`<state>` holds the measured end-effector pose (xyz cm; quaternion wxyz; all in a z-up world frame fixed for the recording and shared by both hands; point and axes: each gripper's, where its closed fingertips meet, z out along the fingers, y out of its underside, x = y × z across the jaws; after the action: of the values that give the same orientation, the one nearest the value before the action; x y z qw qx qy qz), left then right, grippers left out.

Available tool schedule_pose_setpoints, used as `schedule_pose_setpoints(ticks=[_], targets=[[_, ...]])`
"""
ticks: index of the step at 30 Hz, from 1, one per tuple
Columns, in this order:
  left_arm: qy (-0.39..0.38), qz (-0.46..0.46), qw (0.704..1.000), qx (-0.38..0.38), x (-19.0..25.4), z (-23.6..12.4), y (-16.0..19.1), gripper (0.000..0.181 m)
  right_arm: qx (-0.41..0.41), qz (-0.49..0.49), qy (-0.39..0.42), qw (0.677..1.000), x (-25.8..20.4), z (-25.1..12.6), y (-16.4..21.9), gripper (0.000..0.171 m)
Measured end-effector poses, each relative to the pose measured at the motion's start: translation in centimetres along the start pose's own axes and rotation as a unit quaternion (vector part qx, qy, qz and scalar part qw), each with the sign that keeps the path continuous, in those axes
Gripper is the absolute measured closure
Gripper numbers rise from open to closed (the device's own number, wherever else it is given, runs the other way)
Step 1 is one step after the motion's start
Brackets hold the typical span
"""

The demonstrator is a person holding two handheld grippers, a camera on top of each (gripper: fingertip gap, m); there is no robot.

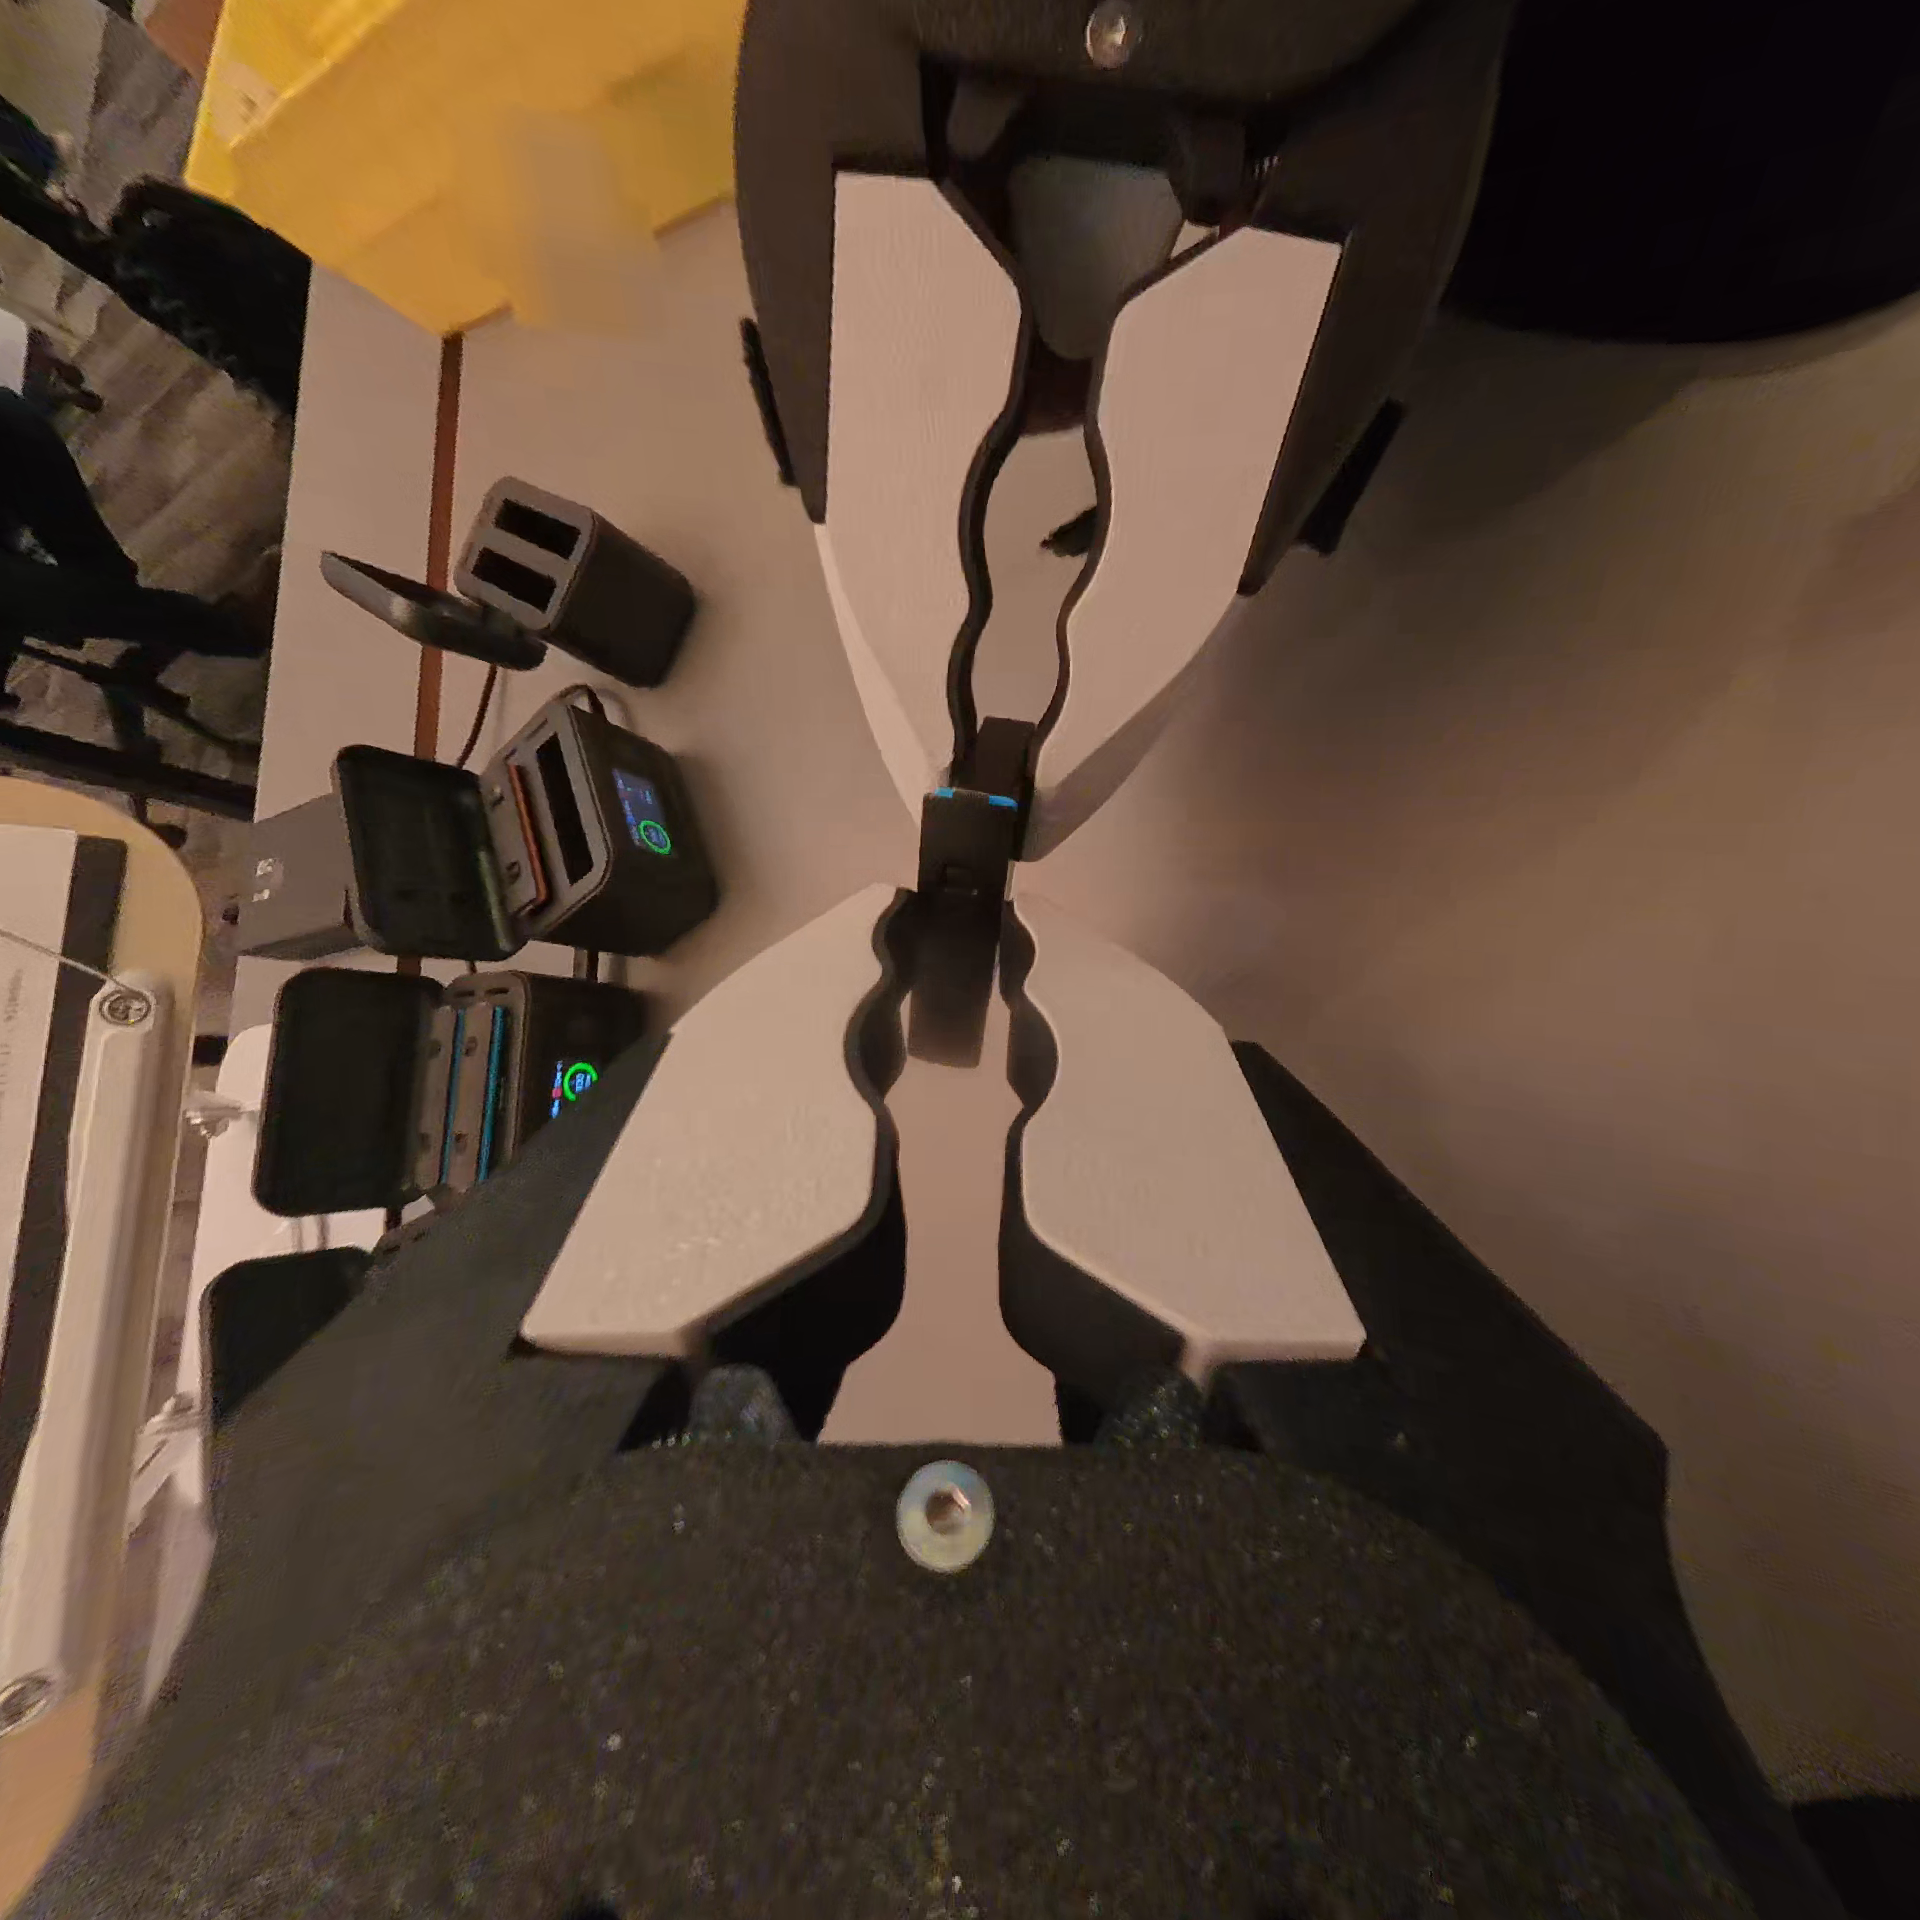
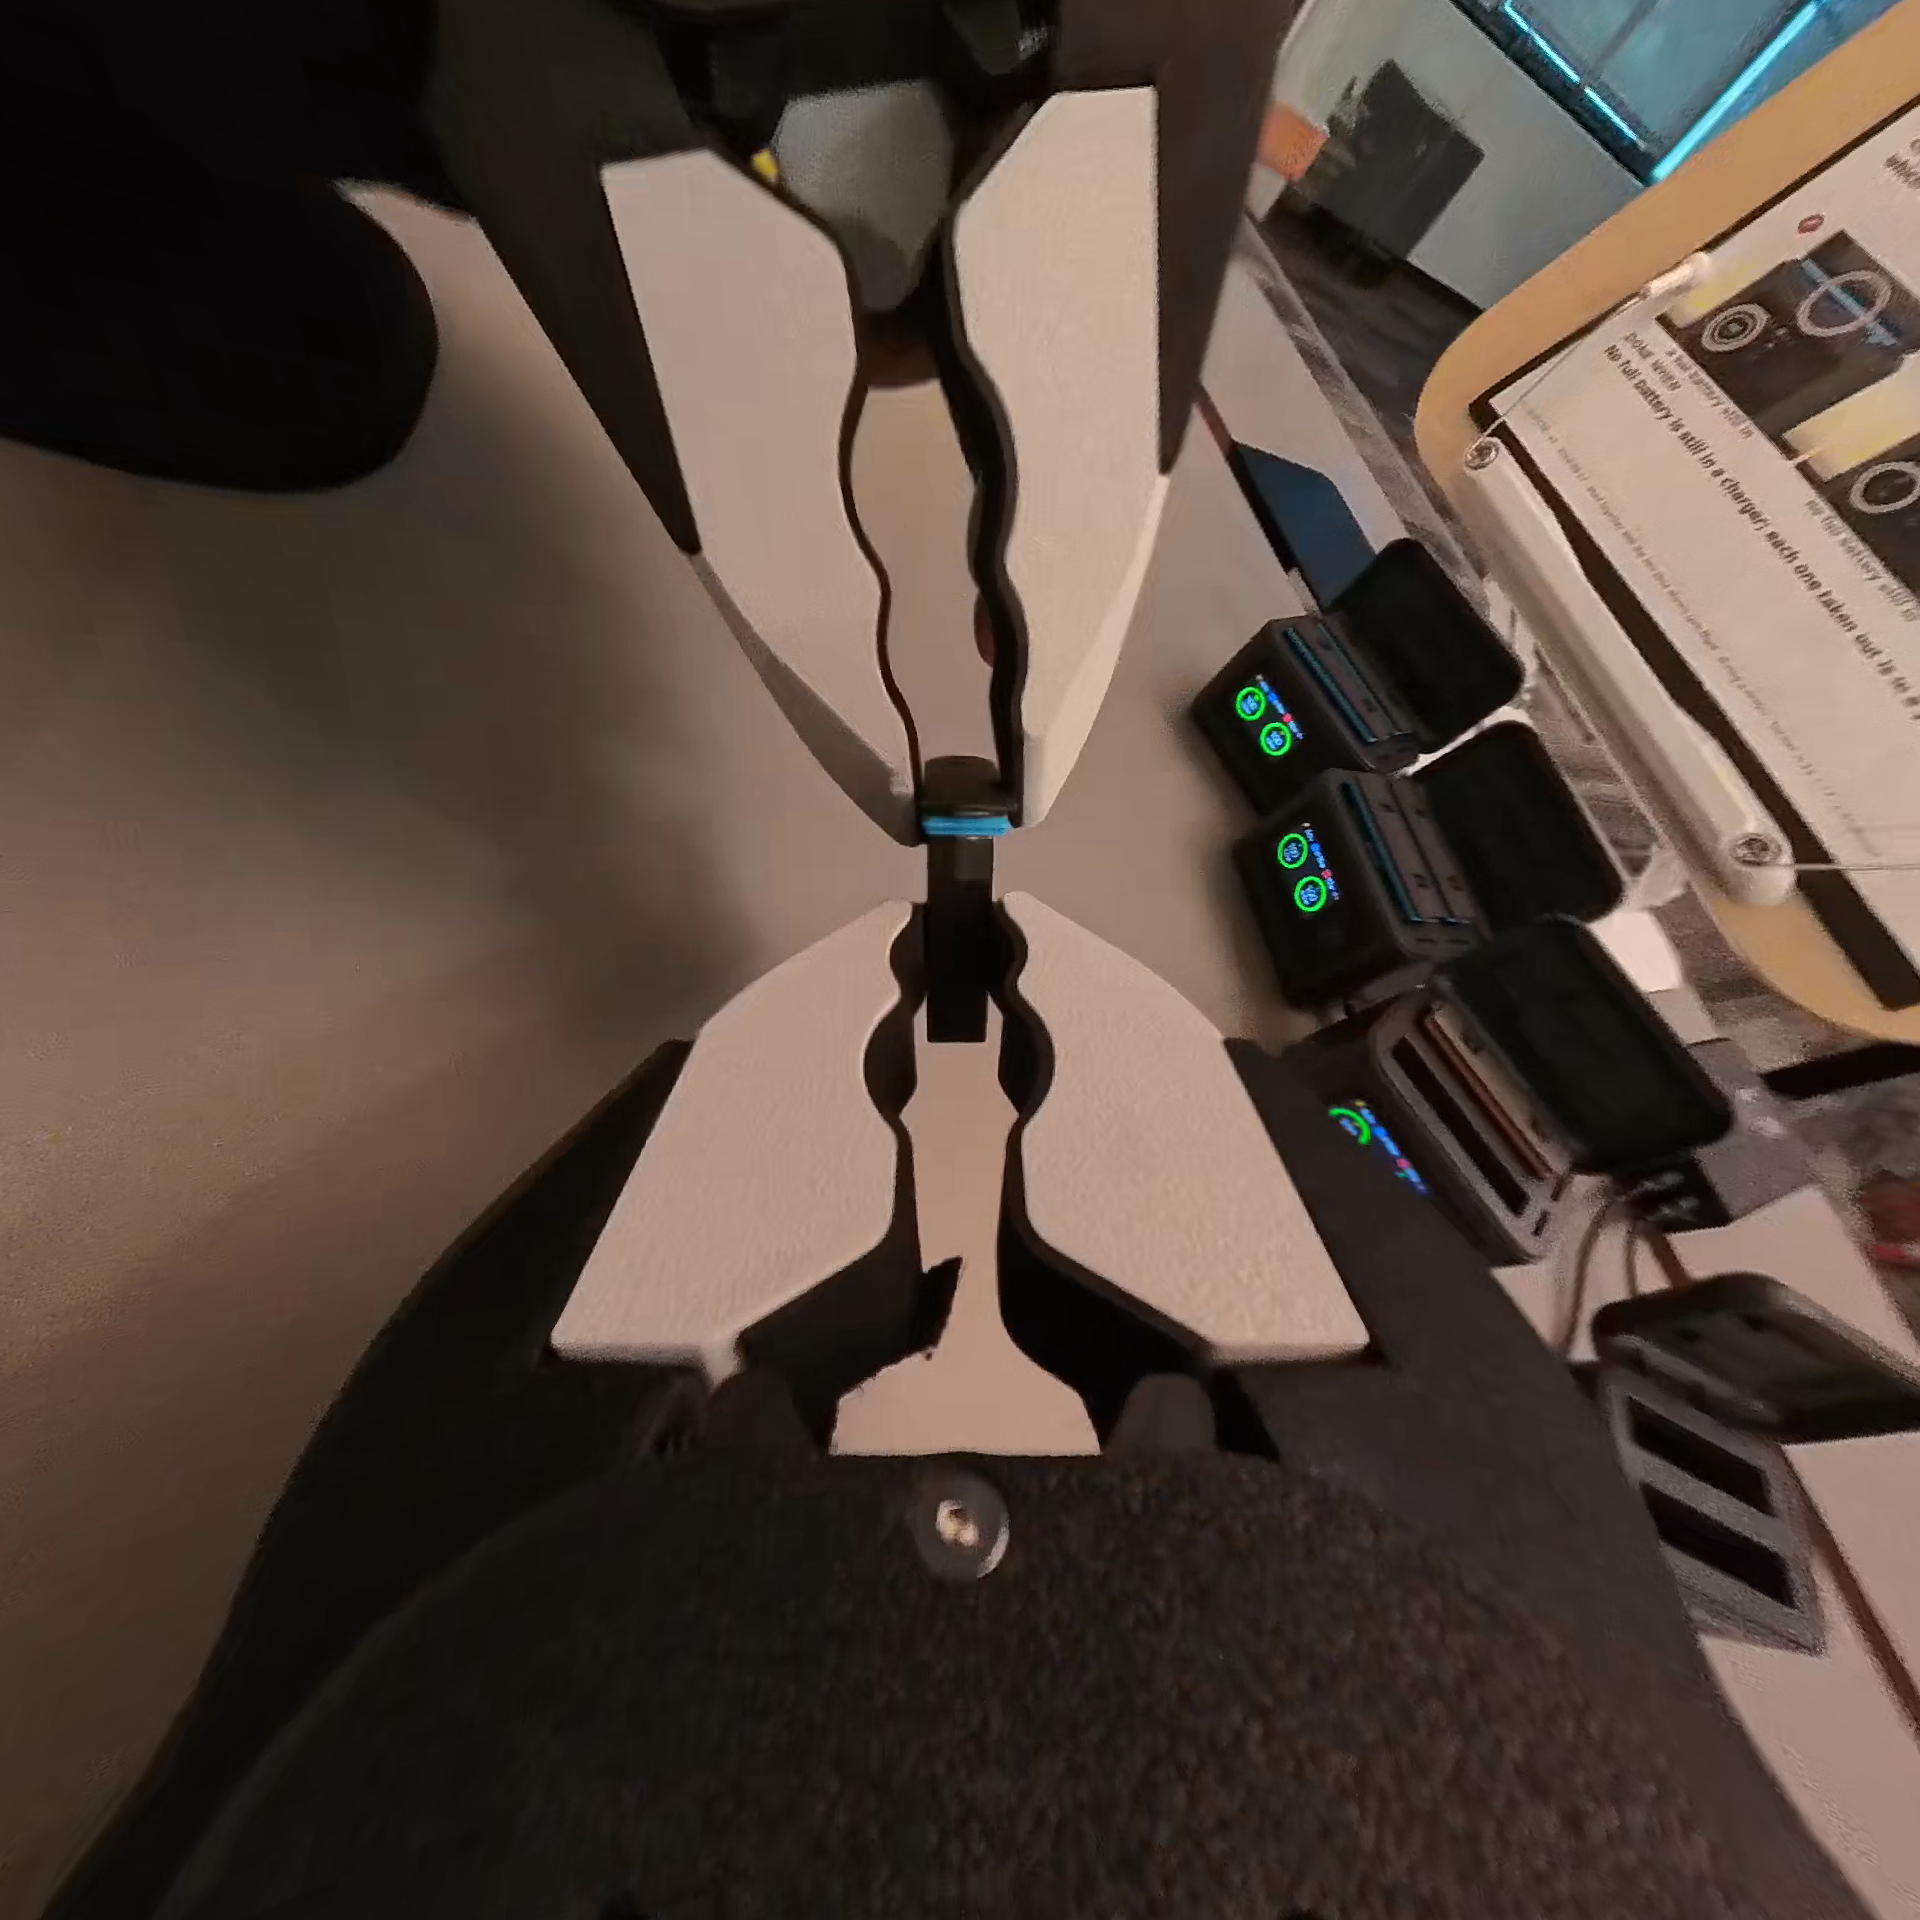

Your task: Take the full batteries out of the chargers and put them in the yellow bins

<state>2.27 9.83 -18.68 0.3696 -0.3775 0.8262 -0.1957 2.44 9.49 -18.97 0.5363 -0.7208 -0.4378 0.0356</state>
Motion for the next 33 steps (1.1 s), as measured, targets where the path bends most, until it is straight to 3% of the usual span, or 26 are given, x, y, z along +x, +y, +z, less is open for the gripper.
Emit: schedule_pose_setpoints(ticks=[5, 10, 15, 18, 23, 28, 30, 33], targets=[[-0.006, -0.101, 0.981, 0.166, -1.6, -1.4, -2.3, 0.156, 0.146, 0.120, -0.028, 0.982, 1.7, -2.6, -3.0, 0.161], [0.060, -0.263, 0.897, 0.351, -3.0, -3.6, -5.2, 0.149, 0.334, 0.241, -0.049, 0.910, 4.2, -6.8, -6.9, 0.161], [0.106, -0.335, 0.838, 0.418, -2.8, -3.5, -6.5, 0.149, 0.413, 0.301, -0.071, 0.857, 5.0, -8.3, -8.0, 0.161], [0.115, -0.347, 0.818, 0.445, -2.5, -3.5, -7.6, 0.154, 0.438, 0.327, -0.079, 0.834, 5.2, -8.4, -8.3, 0.161], [0.111, -0.369, 0.781, 0.492, -3.1, -4.6, -8.7, 0.168, 0.441, 0.343, -0.085, 0.825, 5.0, -7.7, -8.1, 0.161], [0.095, -0.348, 0.813, 0.457, -3.2, -4.7, -8.2, 0.170, 0.419, 0.345, -0.103, 0.833, 4.6, -7.2, -7.7, 0.160], [0.091, -0.331, 0.833, 0.433, -3.1, -4.6, -7.9, 0.170, 0.375, 0.315, -0.104, 0.866, 4.3, -6.9, -7.3, 0.159], [0.050, -0.266, 0.896, 0.352, -2.6, -3.2, -6.6, 0.170, 0.274, 0.235, -0.081, 0.929, 4.0, -6.4, -6.0, 0.145]])
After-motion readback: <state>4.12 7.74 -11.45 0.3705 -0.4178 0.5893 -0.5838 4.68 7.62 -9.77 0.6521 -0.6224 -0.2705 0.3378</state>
